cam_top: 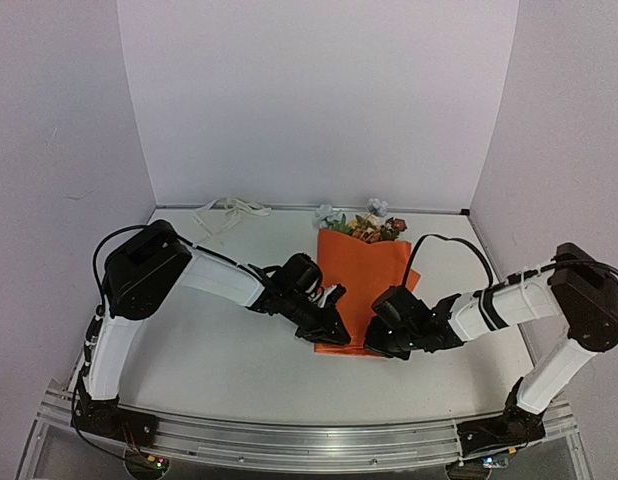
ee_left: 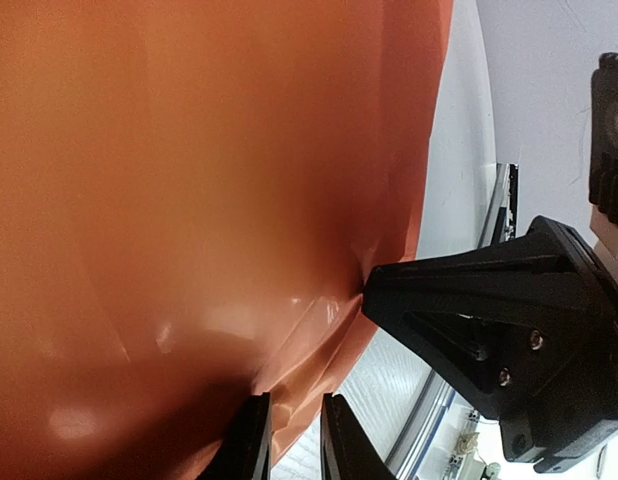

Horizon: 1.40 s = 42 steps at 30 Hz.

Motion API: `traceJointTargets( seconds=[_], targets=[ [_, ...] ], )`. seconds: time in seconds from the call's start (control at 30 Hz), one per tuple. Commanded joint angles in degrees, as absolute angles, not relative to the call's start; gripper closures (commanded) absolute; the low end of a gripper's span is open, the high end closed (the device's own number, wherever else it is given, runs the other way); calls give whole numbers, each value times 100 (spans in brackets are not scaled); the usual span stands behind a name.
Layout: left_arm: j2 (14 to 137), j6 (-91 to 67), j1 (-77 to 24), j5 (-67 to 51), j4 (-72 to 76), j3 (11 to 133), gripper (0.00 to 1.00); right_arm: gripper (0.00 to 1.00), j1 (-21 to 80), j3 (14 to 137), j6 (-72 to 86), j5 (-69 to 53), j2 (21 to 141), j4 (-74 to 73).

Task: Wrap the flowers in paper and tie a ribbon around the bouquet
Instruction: Press the fold line on the folded bouquet.

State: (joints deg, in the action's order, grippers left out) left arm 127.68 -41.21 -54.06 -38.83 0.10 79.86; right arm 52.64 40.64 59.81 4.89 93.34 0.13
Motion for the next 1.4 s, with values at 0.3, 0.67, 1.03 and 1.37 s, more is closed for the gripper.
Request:
traceJointTargets(
  seconds=[0.3,0.67,1.03,1.37],
  targets=[
    [12262,-3833,-5395,-3504,-175,7414,81,97,5230,3840,6239,571,9490,302],
    [11860,-4109,-5270,-3513,406,6506,81,98,5234,3701,6343,572,9584,354],
    [11424,-4228,-5130,-3633,634,6213,78,100,5232,3646,6349,467,9663,457],
    [11295,-4288,-5010,-3727,677,5818,80,100,5231,3665,6353,431,9755,470]
  ],
)
